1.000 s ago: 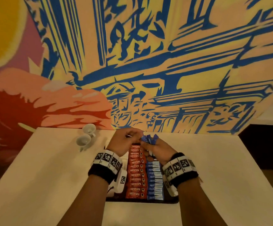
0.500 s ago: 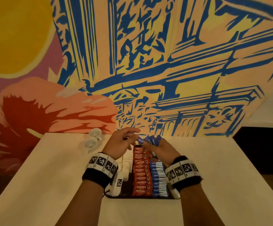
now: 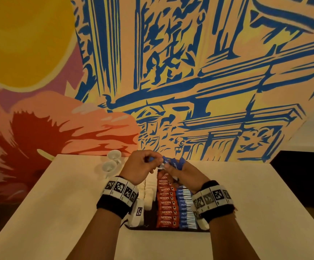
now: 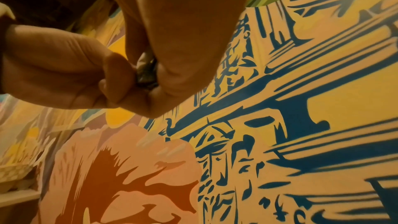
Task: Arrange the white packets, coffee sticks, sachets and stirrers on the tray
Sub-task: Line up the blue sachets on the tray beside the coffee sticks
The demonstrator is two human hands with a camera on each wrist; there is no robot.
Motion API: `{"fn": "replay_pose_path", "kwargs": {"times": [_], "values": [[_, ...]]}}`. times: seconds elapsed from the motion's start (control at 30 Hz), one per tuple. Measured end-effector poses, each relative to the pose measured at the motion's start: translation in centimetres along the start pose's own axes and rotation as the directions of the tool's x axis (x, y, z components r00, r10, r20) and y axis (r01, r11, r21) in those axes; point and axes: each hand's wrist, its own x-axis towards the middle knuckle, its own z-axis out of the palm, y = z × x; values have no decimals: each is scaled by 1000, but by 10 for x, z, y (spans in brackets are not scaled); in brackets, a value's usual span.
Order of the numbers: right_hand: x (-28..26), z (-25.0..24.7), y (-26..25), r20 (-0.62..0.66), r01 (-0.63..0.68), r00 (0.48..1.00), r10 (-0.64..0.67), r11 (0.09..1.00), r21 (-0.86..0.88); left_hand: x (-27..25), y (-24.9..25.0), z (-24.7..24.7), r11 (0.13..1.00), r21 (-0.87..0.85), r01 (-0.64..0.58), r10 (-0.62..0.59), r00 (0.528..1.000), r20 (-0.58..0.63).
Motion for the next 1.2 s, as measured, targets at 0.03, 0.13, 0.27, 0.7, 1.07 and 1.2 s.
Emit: {"fn": "replay_pose_path", "kwargs": {"times": [0.03, 0.13, 0.27, 0.7, 1.07, 1.2], "values": [[-1, -1, 3, -34, -6, 999, 9, 998, 67, 0, 0, -2, 1000, -20, 11, -12, 999, -38], [-2, -7, 11, -209, -23, 974, 92, 950, 312, 2, -4, -9, 991, -123, 56, -76, 984, -163], [-7, -9, 11, -303, -35, 943, 138, 946, 321, 3, -11, -10, 966, -239, 101, -153, 965, -211], [-15, -28, 28, -377, -95, 905, 198, 957, 274, 9, -36, 38, 978, -16, 210, -210, 972, -107], [-20, -108, 150, -390, -464, 754, 528, 849, 252, 34, -106, 49, 851, -265, 454, -503, 849, -159], [-10, -122, 180, -390, -539, 715, 580, 813, 220, 41, -140, 72, 774, -204, 600, -628, 768, -126]]}}
